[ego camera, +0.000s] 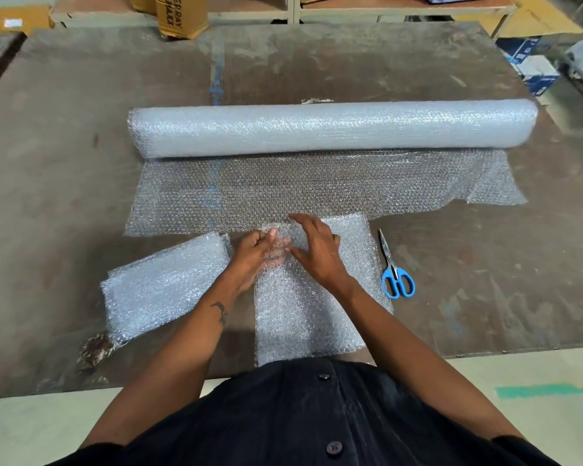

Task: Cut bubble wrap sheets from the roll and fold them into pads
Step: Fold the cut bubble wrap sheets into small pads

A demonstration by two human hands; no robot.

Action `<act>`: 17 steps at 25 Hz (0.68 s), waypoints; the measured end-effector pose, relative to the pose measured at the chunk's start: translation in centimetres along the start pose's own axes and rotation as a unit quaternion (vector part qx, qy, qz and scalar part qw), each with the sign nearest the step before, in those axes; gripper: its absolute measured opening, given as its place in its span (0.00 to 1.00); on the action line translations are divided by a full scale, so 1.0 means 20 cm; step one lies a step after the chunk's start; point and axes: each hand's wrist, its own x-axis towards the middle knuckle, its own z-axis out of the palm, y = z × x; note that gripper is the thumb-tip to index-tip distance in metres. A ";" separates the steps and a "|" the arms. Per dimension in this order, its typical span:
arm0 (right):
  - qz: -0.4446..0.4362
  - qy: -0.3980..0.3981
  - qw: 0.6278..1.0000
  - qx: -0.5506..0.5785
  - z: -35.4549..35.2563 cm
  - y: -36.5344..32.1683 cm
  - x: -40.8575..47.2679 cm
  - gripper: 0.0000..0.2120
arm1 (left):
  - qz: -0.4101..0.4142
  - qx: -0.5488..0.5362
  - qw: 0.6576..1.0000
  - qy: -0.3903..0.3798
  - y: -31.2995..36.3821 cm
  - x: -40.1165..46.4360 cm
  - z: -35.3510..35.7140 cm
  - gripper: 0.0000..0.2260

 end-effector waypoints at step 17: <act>-0.039 -0.164 0.967 -0.192 -0.43 0.19 0.09 0.18 | 0.064 -0.021 0.996 0.050 0.04 0.02 0.01 0.18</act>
